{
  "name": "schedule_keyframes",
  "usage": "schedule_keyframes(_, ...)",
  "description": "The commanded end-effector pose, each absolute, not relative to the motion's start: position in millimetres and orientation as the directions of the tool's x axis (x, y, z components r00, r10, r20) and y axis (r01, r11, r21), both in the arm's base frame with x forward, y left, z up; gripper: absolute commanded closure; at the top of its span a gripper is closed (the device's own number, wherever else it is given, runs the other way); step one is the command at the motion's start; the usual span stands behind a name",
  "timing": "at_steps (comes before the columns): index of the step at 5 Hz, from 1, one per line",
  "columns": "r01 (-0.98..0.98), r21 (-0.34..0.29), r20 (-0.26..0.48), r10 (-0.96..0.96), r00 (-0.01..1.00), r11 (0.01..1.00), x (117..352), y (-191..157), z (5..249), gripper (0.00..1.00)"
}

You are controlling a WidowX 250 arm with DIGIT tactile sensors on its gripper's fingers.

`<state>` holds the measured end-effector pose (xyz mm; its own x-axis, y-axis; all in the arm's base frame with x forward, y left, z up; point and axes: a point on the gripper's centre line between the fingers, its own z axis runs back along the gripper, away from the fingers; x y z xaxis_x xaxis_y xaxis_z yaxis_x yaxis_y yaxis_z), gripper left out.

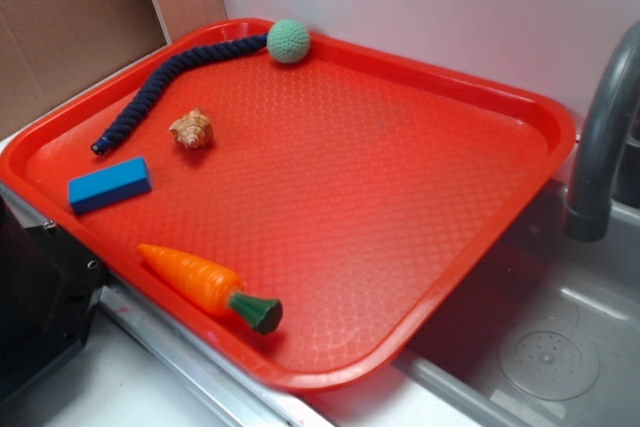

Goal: Grab the shell.

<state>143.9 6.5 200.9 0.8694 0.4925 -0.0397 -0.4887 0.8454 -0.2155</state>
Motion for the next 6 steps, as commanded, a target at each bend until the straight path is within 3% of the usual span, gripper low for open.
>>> schedule_keyframes(1,-0.737,-0.294,0.016,0.774,0.633,0.609,166.6,34.6,172.0,0.0)
schedule_keyframes(3,-0.846,-0.278,0.088,0.889,0.449,0.455,197.2,39.9,115.8,0.0)
schedule_keyframes(6,-0.871,-0.182,0.137,0.889,0.437,0.456,216.0,55.7,53.9,0.0)
